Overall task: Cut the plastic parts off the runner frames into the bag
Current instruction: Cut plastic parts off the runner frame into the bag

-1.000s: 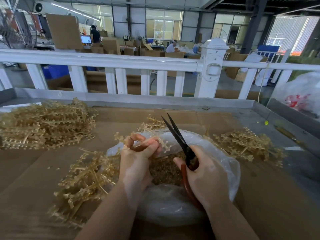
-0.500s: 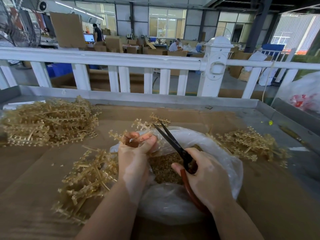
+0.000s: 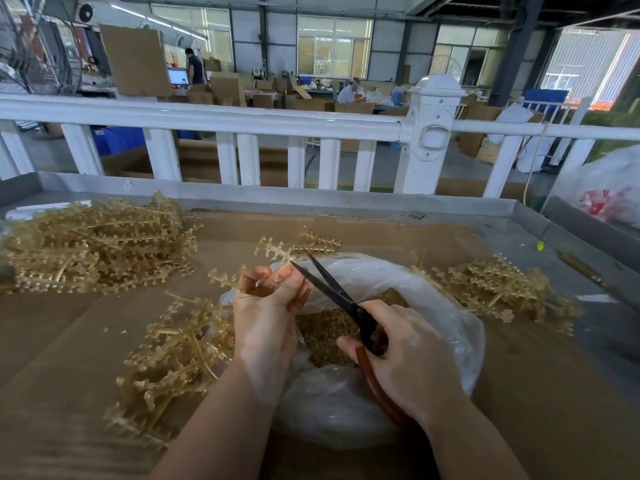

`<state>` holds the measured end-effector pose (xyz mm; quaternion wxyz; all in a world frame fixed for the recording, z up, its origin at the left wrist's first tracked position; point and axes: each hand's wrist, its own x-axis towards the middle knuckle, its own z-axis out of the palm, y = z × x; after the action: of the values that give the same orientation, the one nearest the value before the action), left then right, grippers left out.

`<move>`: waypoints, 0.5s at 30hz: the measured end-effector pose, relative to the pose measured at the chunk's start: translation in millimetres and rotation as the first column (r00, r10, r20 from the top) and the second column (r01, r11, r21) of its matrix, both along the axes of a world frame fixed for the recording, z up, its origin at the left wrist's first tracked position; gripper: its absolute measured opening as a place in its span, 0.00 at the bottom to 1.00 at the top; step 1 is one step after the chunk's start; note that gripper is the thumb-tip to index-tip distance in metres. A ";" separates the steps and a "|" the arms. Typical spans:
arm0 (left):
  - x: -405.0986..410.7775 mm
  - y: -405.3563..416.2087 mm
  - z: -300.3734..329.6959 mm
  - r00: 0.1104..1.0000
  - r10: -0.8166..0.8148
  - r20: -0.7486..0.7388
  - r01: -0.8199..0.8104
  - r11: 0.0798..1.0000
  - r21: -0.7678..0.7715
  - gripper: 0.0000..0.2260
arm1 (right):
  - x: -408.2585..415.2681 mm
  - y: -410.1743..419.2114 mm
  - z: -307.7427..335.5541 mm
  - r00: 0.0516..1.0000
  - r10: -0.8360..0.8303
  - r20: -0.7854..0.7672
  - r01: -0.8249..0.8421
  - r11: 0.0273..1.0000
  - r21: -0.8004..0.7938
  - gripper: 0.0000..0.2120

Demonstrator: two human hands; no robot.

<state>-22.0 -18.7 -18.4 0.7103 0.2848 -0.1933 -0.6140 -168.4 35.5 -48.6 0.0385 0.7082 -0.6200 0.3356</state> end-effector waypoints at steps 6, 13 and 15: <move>-1.8 -0.1 -0.2 1.000 0.012 0.013 -0.012 0.999 -0.034 0.16 | 0.7 0.3 -0.2 1.000 -0.005 -0.014 0.005 1.000 -0.007 0.18; -2.5 1.2 -2.6 0.990 -0.039 0.132 0.053 0.992 -0.111 0.17 | -0.1 0.3 0.8 1.000 0.011 0.004 -0.011 1.000 0.009 0.18; -1.9 0.4 -3.2 0.991 -0.050 0.128 0.066 0.990 -0.124 0.16 | -0.1 0.5 1.6 1.000 0.016 0.011 -0.017 1.000 0.015 0.19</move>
<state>-24.0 -18.4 -21.6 0.6956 0.2708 -0.2844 -0.6017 -168.5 36.0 -47.0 0.0271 0.7117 -0.6168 0.3351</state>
